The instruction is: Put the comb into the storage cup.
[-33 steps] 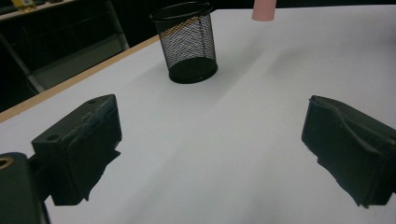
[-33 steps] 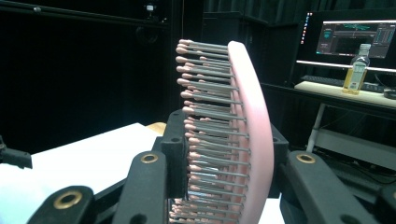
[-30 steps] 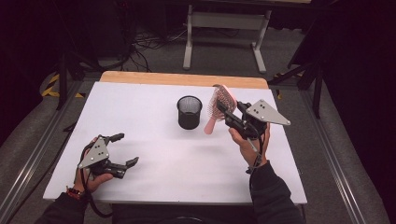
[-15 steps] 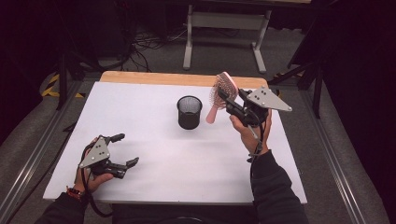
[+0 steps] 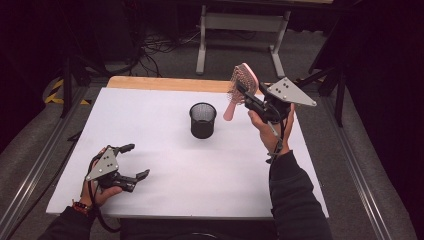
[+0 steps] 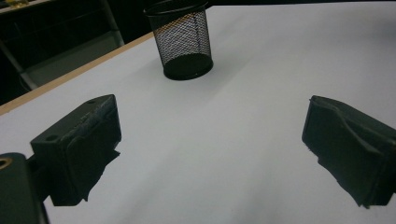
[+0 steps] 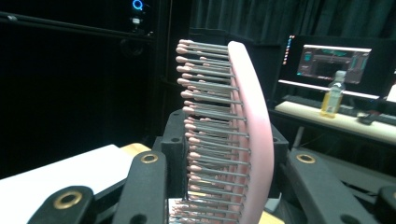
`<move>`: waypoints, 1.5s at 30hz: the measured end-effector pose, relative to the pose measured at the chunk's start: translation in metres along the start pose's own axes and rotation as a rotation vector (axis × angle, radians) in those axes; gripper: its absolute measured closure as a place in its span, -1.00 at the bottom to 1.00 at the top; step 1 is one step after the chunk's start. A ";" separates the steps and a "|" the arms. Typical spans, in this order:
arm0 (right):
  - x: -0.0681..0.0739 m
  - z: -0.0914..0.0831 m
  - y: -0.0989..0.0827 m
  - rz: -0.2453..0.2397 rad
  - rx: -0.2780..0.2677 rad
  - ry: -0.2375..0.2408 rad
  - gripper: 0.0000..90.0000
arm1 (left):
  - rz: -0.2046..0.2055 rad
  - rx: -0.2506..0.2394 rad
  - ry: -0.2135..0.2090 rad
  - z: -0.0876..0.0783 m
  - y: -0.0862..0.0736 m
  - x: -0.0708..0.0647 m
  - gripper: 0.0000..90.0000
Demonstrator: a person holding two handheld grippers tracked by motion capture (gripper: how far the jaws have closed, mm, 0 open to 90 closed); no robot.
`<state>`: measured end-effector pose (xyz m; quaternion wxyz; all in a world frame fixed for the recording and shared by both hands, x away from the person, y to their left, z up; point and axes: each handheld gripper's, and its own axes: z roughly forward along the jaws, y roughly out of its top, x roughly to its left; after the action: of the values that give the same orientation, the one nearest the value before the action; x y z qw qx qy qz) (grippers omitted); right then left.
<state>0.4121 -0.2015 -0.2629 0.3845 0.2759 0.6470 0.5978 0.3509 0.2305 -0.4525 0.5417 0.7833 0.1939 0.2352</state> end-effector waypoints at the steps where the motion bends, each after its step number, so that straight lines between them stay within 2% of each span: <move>1: 0.000 0.000 0.000 0.000 0.000 0.000 0.42 | -0.001 0.000 -0.002 0.000 0.000 0.000 -0.88; 10: 0.001 0.013 0.006 0.035 -0.029 0.007 0.42 | -0.006 -0.004 0.005 0.000 0.000 0.000 -0.90; 12: 0.001 0.018 0.008 0.025 -0.030 -0.004 0.42 | -0.008 -0.001 0.002 0.000 -0.001 0.001 -0.90; 15: 0.001 0.020 0.009 0.040 -0.038 -0.004 0.42 | -0.012 -0.001 -0.004 0.000 -0.001 0.001 -0.90; 21: 0.001 0.029 0.012 0.033 -0.033 0.001 0.42 | -0.012 -0.005 -0.009 0.000 -0.001 0.001 -0.90; 31: 0.013 0.047 0.012 0.033 -0.039 0.029 0.42 | -0.011 -0.010 -0.011 -0.001 -0.001 0.001 -0.90; 41: 0.025 0.063 0.005 0.058 -0.032 0.056 0.42 | -0.013 -0.015 -0.016 -0.002 0.000 0.002 -0.90; 45: 0.027 0.069 0.001 0.044 -0.017 0.056 0.42 | -0.014 -0.017 -0.017 -0.003 0.000 0.002 -0.90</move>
<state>0.4536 -0.1406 -0.2658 0.3550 0.2699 0.6462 0.6193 0.3508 0.2338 -0.4517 0.5516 0.7792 0.1930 0.2265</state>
